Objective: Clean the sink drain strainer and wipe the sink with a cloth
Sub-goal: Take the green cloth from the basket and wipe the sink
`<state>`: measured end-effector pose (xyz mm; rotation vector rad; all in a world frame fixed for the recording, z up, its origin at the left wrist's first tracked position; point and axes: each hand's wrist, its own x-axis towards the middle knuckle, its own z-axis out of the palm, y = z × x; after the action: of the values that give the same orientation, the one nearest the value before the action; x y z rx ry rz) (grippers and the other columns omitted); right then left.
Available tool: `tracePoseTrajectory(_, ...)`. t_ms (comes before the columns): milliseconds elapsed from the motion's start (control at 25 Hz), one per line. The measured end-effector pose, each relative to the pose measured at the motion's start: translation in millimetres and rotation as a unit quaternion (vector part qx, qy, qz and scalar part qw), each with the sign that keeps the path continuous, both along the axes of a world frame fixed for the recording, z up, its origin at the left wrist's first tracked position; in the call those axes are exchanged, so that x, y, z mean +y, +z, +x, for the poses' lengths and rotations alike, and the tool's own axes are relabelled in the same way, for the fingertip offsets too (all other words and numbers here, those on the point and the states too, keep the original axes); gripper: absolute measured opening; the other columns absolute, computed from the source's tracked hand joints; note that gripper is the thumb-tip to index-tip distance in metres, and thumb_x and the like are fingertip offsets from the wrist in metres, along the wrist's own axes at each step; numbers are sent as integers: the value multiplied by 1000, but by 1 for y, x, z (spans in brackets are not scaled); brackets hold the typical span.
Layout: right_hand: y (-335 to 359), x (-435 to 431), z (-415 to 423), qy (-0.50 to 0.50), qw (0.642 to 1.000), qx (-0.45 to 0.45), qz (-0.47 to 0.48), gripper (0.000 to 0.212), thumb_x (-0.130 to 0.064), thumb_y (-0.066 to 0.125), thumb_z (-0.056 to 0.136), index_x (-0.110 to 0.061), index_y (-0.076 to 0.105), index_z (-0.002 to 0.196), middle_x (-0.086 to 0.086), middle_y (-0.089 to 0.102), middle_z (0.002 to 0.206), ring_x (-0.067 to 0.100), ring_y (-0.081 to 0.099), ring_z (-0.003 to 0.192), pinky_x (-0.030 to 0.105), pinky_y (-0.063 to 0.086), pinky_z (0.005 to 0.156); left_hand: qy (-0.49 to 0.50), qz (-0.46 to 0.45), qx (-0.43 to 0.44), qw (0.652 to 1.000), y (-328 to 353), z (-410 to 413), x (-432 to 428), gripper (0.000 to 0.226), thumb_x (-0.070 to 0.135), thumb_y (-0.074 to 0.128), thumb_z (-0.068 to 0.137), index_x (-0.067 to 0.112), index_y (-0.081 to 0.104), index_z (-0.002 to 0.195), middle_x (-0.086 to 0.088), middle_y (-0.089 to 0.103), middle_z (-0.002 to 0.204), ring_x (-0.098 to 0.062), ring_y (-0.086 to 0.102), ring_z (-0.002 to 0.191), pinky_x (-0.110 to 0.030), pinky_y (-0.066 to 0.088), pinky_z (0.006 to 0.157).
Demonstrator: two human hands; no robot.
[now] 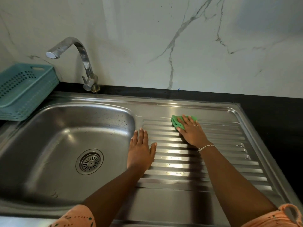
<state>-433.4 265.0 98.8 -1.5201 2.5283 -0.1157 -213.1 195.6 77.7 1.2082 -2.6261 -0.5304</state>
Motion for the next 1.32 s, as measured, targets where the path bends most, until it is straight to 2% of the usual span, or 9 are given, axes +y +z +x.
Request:
tracePoseTrajectory(320, 6, 66, -65, -107, 994, 7, 2, 53, -36, 28, 101, -20, 13, 148, 6, 9, 159, 27, 6, 147, 42, 4, 119, 2, -27, 19, 999, -9, -2, -4, 65, 45, 27, 96, 8, 11, 147, -9, 8, 158, -25, 0, 146, -35, 3, 119)
tracePoseTrajectory(520, 10, 107, -108, -189, 982, -6, 7, 53, -33, 31, 100, -16, 17, 148, 11, 13, 158, 30, 9, 146, 43, 3, 121, -2, -30, -8, 1000, -8, -4, -4, 67, 48, 23, 95, 8, 6, 147, -10, 4, 158, -25, -3, 146, -35, 2, 118)
tracePoseTrajectory(800, 6, 98, -117, -190, 981, 8, 31, 54, -34, 29, 101, -14, 13, 148, 11, 11, 159, 29, 7, 147, 45, 4, 121, -11, -14, -1, 1000, -4, -4, -3, 68, 47, 24, 95, 9, 3, 147, -11, -1, 158, -26, -6, 146, -37, 3, 119)
tracePoseTrajectory(1040, 10, 79, -112, -227, 972, 4, 56, 56, -42, 27, 99, -22, 11, 149, 9, 5, 159, 34, 4, 146, 51, 4, 118, -6, -23, -13, 1000, 0, -6, -1, 66, 46, 21, 96, 9, 2, 147, -12, -1, 158, -28, -6, 146, -37, 1, 118)
tracePoseTrajectory(1320, 0, 24, -42, -123, 991, 43, 30, 59, -46, 28, 98, -23, 10, 149, 9, 5, 160, 33, 5, 146, 49, 6, 118, -8, -34, -40, 999, 5, -7, 3, 65, 44, 14, 96, 7, -6, 146, -15, -6, 157, -31, -7, 145, -38, -1, 119)
